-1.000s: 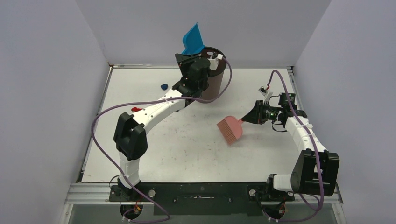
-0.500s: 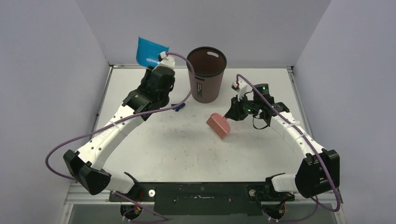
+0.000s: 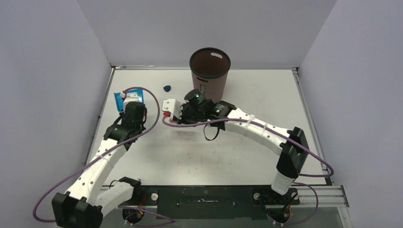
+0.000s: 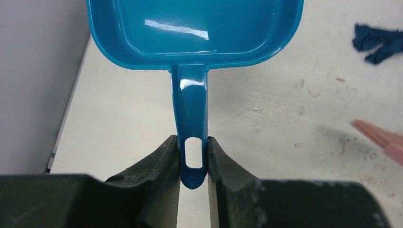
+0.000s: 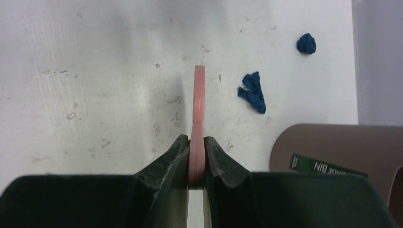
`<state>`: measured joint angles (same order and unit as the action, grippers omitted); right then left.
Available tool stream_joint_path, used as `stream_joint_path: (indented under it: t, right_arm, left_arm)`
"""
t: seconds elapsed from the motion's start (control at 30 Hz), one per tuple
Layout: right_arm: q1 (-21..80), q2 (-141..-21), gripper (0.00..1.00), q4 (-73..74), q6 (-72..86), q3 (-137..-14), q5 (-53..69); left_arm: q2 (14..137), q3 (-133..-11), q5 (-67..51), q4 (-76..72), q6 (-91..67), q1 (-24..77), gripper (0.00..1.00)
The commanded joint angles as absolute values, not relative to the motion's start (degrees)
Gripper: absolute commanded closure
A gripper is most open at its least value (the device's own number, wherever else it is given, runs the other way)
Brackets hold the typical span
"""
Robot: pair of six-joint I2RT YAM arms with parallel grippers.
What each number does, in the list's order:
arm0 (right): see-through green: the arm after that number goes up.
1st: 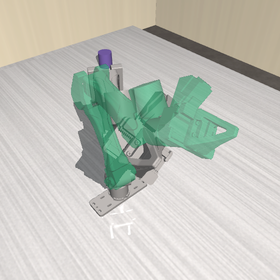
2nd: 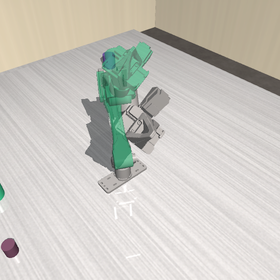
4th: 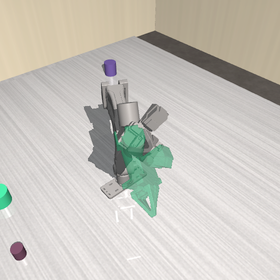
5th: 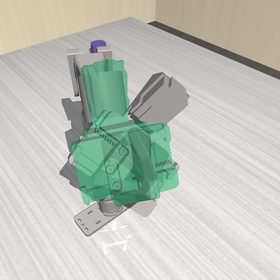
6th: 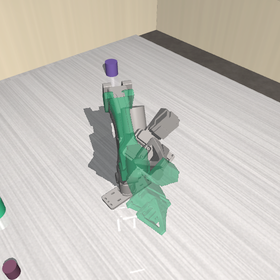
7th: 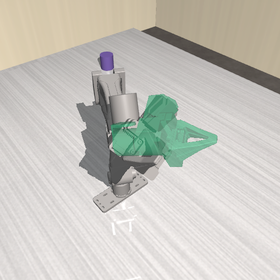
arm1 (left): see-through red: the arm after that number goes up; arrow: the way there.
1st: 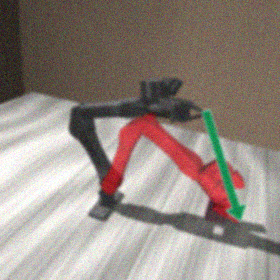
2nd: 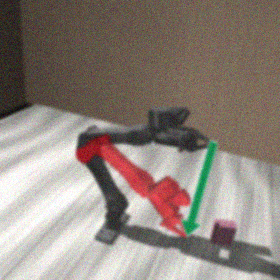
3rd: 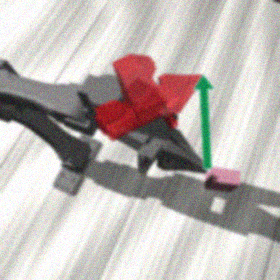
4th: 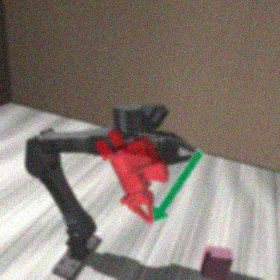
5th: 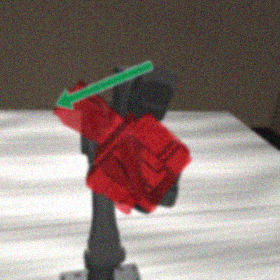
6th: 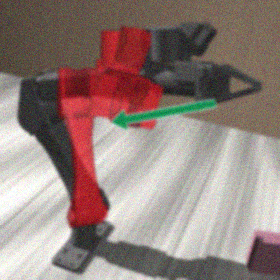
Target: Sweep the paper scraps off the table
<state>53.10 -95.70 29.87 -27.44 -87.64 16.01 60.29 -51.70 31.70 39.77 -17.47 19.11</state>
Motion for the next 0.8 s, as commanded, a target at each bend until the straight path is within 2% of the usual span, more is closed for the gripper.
stream_joint_path:
  t: [0.0,0.27,0.43,0.6,0.77]
  right_arm:
    - [56.9,-101.8,0.95,27.3,-38.6,-95.8,4.0]
    - [57.1,-114.4,0.95,13.2,-53.4,-103.3,-2.7]
    - [54.6,-122.3,0.95,2.5,-59.2,-105.8,-1.2]
    - [50.7,-127.8,0.95,-9.6,-64.2,-104.9,2.8]
    - [47.0,-134.4,0.95,-12.1,-65.6,-111.1,6.3]
  left_arm:
    - [50.3,-48.5,37.4,33.5,-24.8,15.8,1.00]
    - [32.9,-41.4,45.7,33.4,-30.9,12.0,1.00]
    - [30.2,-41.4,48.7,34.9,-34.2,11.8,1.00]
    - [28.1,-40.1,45.8,32.8,-33.8,11.8,1.00]
    - [28.9,-40.1,44.4,32.4,-33.2,11.8,1.00]
